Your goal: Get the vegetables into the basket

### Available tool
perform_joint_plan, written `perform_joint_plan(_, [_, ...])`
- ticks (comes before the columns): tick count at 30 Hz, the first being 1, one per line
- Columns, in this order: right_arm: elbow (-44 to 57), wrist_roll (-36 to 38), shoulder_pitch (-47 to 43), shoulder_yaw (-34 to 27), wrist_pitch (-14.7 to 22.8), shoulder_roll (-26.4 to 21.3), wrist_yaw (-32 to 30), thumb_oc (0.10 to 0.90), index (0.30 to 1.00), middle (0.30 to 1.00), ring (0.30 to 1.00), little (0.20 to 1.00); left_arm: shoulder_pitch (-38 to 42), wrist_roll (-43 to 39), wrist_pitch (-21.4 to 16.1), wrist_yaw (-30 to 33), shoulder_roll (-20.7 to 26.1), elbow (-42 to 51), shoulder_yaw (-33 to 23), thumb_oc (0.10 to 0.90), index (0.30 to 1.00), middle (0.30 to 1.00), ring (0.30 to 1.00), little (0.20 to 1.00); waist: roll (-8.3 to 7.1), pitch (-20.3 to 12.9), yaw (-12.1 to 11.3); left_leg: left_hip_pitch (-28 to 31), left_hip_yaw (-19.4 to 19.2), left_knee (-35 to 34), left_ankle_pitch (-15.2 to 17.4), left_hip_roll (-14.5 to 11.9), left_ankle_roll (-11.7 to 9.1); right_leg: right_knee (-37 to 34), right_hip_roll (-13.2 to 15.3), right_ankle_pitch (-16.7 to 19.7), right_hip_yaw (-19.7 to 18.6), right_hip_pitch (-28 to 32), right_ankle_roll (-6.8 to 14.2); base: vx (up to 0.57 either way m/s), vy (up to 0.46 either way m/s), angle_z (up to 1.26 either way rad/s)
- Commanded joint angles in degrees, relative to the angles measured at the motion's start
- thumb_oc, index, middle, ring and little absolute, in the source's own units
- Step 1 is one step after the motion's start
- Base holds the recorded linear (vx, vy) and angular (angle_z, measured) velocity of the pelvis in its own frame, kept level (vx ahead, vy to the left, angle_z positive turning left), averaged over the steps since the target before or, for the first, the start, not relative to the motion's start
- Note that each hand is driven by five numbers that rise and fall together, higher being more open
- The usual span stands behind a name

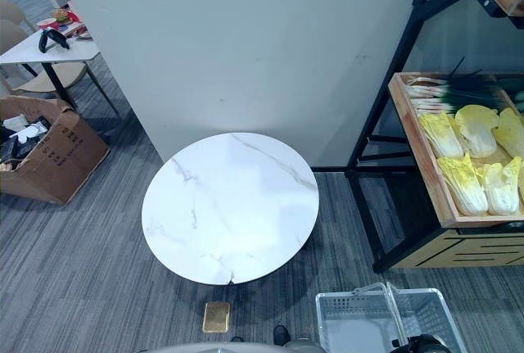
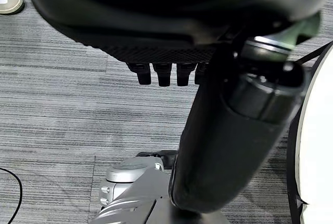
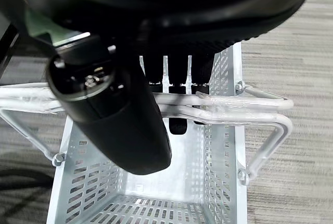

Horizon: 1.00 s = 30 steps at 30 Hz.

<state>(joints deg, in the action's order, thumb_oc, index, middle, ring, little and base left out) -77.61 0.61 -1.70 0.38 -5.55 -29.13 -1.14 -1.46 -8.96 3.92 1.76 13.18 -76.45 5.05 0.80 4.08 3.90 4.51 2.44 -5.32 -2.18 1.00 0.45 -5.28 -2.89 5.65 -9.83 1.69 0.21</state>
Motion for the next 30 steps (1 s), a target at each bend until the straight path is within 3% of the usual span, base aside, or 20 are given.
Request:
perform_joint_plan(1, [-0.98, 2.95, -1.16, -1.42, 0.48, -3.08, -2.76, 0.400, 0.300, 0.300, 0.300, 0.300, 1.12, 0.96, -0.48, 0.90, 1.88, -1.13, 0.30, 0.900, 1.000, 1.000, 1.000, 1.000, -2.28, -1.21, 0.54, 1.56, -0.82, 0.32, 2.22, 0.85, -0.72, 1.18, 2.52, -0.07, -1.49, 2.46, 5.04, 0.00, 0.028, -0.13])
perform_joint_plan(5, [-0.97, 3.27, -1.01, -1.44, 0.41, -2.49, -2.64, 0.400, 0.300, 0.300, 0.300, 0.300, 1.37, 0.44, -0.61, 0.77, 2.18, -0.55, 0.06, 0.900, 1.000, 1.000, 1.000, 1.000, -2.01, -1.09, 1.11, 1.54, -2.42, 0.32, 2.48, 0.99, -0.47, 1.23, 2.39, 0.57, -3.29, 1.63, 5.62, -0.01, 0.046, -0.27])
perform_joint_plan(12, [0.99, 5.22, -1.92, -1.83, 0.94, -1.39, -3.03, 0.400, 0.300, 0.300, 0.300, 0.300, 1.88, 0.44, -1.16, 0.62, 2.67, 0.37, 0.39, 0.900, 1.000, 1.000, 1.000, 1.000, -1.58, 0.01, 2.90, 0.91, -8.30, 0.32, 2.96, 1.41, 0.16, 2.24, 1.49, 2.79, -10.01, -1.78, 7.46, -0.03, 0.064, -0.60])
perform_joint_plan(16, [3.74, 4.95, -3.51, -0.40, 1.28, 0.24, -3.46, 0.400, 0.300, 0.300, 0.300, 0.300, 2.89, 0.51, -1.72, 0.48, 3.97, 1.81, 0.54, 0.900, 1.000, 1.000, 1.000, 1.000, -1.49, 1.62, 4.17, 0.97, -13.18, 0.32, 3.58, 1.70, 0.88, 2.73, 1.06, 4.71, -13.58, -4.61, 9.51, -0.05, 0.066, -0.56])
perform_joint_plan(17, [4.58, 4.72, -4.38, 0.35, 1.35, 0.71, -3.64, 0.400, 0.300, 0.300, 0.300, 0.300, 3.35, 0.32, -1.80, 0.64, 4.41, 2.09, 0.53, 0.900, 1.000, 1.000, 1.000, 1.000, -1.60, 2.52, 4.09, 0.61, -14.55, 0.51, 3.57, 1.43, 0.93, 3.32, 1.13, 5.23, -12.95, -6.07, 10.07, -0.14, -0.018, -0.93])
perform_joint_plan(18, [5.17, 4.38, -5.34, 1.26, 1.37, 1.21, -3.73, 0.400, 0.300, 0.300, 0.300, 0.300, 3.96, -0.07, -2.08, 0.83, 4.95, 2.49, 0.43, 0.900, 1.000, 1.000, 1.000, 1.000, -1.73, 3.39, 3.39, -0.08, -16.30, 1.19, 3.70, 0.83, 0.88, 4.19, 2.14, 5.18, -9.83, -7.50, 10.48, -0.18, -0.061, -1.05])
perform_joint_plan(19, [5.85, 4.08, -6.30, 2.07, 1.52, 1.71, -4.09, 0.400, 0.300, 0.300, 0.300, 0.300, 4.86, -0.56, -2.29, 1.14, 5.73, 2.89, 0.12, 0.900, 1.000, 1.000, 1.000, 1.000, -1.67, 4.16, 2.43, -0.63, -18.19, 1.89, 3.99, -0.04, 0.76, 4.78, 4.60, 4.77, -2.79, -8.68, 9.69, -0.17, -0.062, -1.38])
perform_joint_plan(21, [7.00, 3.48, -6.94, 2.93, 1.61, 2.43, -4.11, 0.400, 0.300, 0.300, 0.300, 0.300, 5.52, -0.71, -2.28, 1.28, 6.34, 3.18, 0.11, 0.900, 1.000, 1.000, 1.000, 1.000, -1.50, 4.32, 2.63, -1.28, -20.78, 2.78, 4.19, -1.04, 0.43, 5.54, 7.20, 4.50, 3.80, -9.72, 8.56, -0.13, -0.042, -1.47])
perform_joint_plan(23, [8.26, 3.25, -7.18, 3.39, 1.56, 3.50, -4.28, 0.400, 0.300, 0.300, 0.300, 0.300, 6.20, -1.34, -2.09, 1.44, 6.79, 3.75, -0.26, 0.900, 1.000, 1.000, 1.000, 1.000, -0.73, 4.48, 1.90, -1.11, -23.10, 3.37, 5.31, -2.39, 0.04, 7.16, 10.58, 2.04, 10.68, -8.08, 8.54, -0.06, 0.011, -1.19])
perform_joint_plan(25, [9.57, 3.09, -7.75, 3.61, 1.46, 4.05, -4.36, 0.400, 0.300, 0.300, 0.300, 0.300, 6.27, -1.79, -1.85, 1.70, 6.69, 4.01, -0.81, 0.900, 1.000, 1.000, 1.000, 1.000, -0.12, 3.79, 1.22, -2.16, -26.96, 3.16, 4.30, -3.36, -0.55, 9.35, 15.17, 0.53, 17.91, -4.64, 8.78, -0.15, 0.005, -0.94])
perform_joint_plan(30, [9.63, 2.43, -7.80, 3.95, 1.18, 4.42, -3.92, 0.400, 0.300, 0.300, 0.300, 0.300, 5.69, -1.30, -1.57, 1.81, 6.32, 3.92, -0.97, 0.900, 1.000, 1.000, 1.000, 1.000, -0.25, 2.26, 0.23, -3.41, -29.96, 3.75, 4.35, -3.42, -0.37, 10.87, 18.41, 0.77, 20.60, -0.10, 9.19, -0.09, -0.026, -0.87])
